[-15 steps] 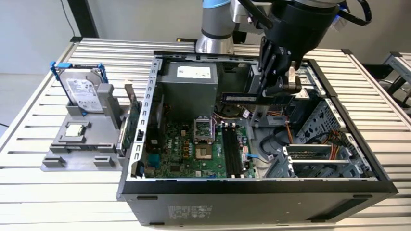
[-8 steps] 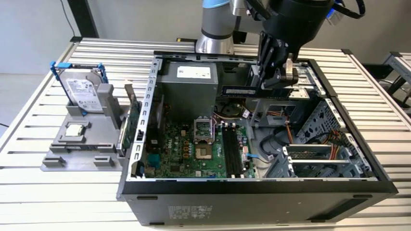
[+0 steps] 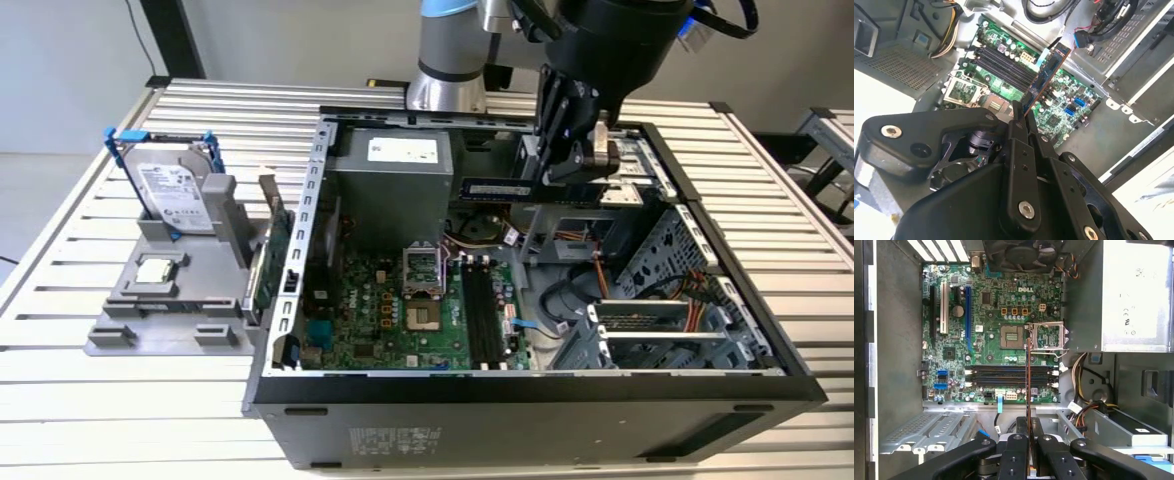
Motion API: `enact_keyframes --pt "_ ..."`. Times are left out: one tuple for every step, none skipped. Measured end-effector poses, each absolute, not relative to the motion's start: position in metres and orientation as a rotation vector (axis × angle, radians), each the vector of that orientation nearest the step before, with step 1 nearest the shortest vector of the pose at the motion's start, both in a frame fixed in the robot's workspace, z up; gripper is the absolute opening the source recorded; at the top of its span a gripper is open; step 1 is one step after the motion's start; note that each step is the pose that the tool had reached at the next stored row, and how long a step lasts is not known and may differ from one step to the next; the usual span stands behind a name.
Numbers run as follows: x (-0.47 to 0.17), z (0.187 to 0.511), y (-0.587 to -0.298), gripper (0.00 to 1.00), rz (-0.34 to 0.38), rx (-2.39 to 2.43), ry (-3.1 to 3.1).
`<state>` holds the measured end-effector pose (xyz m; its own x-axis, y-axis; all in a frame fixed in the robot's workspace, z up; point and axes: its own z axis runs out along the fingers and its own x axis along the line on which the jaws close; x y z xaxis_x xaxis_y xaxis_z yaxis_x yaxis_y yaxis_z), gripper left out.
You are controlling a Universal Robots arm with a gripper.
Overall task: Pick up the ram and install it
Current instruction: 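Pick up the ram and move it above insertion slot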
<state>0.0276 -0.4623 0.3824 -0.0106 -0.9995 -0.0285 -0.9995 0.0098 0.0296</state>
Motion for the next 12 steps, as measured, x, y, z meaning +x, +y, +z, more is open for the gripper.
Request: enact_keyframes --pt "0.0276 0.3824 -0.4623 0.00 -0.065 2.209 -2.232" --pt "0.0276 0.3824 -0.4623 0.00 -0.065 2.209 -2.232" --pt "0.0276 0.3824 -0.4623 0.00 -0.065 2.209 -2.232" --pt "0.0276 0.3824 -0.4623 0.00 -0.064 2.209 -2.232" --pt "0.0276 0.3824 -0.4623 0.00 -0.064 2.209 -2.232" --pt "0.0276 0.3824 -0.4623 0.00 -0.064 2.209 -2.232" --pt "0.0276 0.3824 -0.4623 0.00 -0.064 2.209 -2.232" --pt "0.0276 0.3824 -0.4623 0.00 -0.064 2.207 -2.234" --pt "0.0276 0.3824 -0.4622 0.00 -0.064 2.203 -2.238" --pt "0.0276 0.3823 -0.4622 0.00 -0.065 2.197 -2.245" --pt "0.0276 0.3823 -0.4622 0.00 -0.065 2.187 -2.254" --pt "0.0276 0.3824 -0.4622 0.00 -0.064 2.175 -2.266"
